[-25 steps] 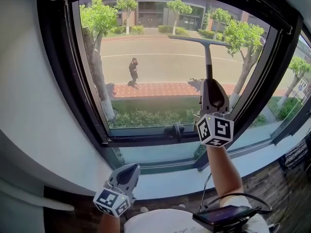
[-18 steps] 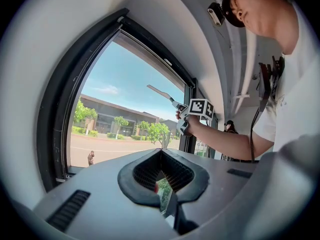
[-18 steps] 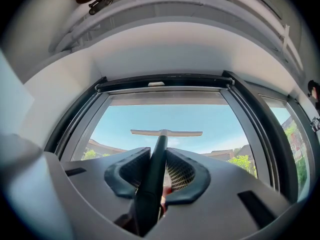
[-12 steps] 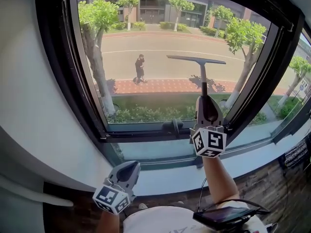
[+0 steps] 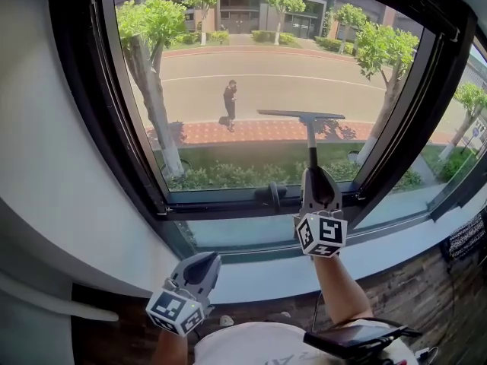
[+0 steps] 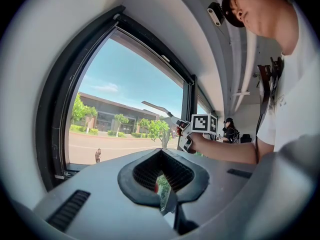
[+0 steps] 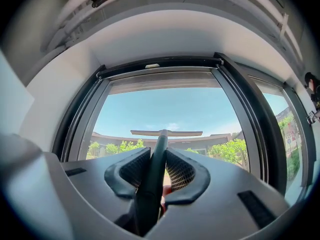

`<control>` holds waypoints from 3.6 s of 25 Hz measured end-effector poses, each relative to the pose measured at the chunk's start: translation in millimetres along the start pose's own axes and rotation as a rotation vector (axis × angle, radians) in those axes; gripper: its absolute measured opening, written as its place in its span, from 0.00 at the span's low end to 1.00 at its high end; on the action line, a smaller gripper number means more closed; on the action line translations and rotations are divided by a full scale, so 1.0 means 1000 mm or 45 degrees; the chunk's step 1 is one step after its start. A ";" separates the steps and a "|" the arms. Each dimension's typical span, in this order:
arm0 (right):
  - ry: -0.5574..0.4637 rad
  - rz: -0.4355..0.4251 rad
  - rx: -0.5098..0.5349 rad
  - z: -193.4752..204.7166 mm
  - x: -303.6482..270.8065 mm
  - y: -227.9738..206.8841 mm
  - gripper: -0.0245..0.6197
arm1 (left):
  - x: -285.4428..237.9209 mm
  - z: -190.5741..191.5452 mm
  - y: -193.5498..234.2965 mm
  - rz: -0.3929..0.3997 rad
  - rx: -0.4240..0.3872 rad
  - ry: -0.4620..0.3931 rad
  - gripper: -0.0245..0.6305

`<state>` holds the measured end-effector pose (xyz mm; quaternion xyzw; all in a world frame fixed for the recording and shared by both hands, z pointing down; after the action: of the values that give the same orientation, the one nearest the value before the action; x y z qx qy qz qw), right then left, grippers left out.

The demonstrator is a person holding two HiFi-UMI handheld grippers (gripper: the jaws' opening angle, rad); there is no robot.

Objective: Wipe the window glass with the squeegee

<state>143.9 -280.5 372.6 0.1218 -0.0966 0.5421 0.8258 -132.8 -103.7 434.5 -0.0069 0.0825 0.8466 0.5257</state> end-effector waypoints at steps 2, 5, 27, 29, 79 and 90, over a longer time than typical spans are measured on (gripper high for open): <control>0.028 0.010 -0.008 0.009 0.005 0.000 0.20 | 0.000 0.001 -0.002 0.000 0.001 0.007 0.07; 0.078 0.015 -0.026 0.025 0.013 0.001 0.20 | 0.001 0.004 -0.004 0.004 0.005 0.017 0.06; 0.421 -0.039 -0.125 0.119 0.053 0.010 0.20 | 0.006 0.015 0.000 -0.013 0.036 0.059 0.07; 0.456 -0.049 -0.127 0.129 0.057 0.012 0.20 | 0.006 0.016 0.001 -0.016 0.038 0.061 0.07; 0.269 -0.188 -0.270 0.061 0.142 0.045 0.20 | 0.024 -0.002 0.003 -0.191 -0.033 -0.047 0.06; -0.160 -0.105 -0.073 -0.073 0.026 0.096 0.20 | 0.060 -0.011 0.045 -0.058 -0.145 -0.094 0.07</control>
<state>67.6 -199.0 319.7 0.1359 -0.1588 0.4959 0.8428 -200.7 -72.0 424.2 -0.0074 0.0144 0.8375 0.5462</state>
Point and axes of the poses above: the fingertips, and each gripper's own axes: x backward along the fingers, y to its left, z out of its underside, the point moved 8 cm from there along x, backward along the fingers, and after that the axes turned 9 degrees about -z, right-handed, at the moved point
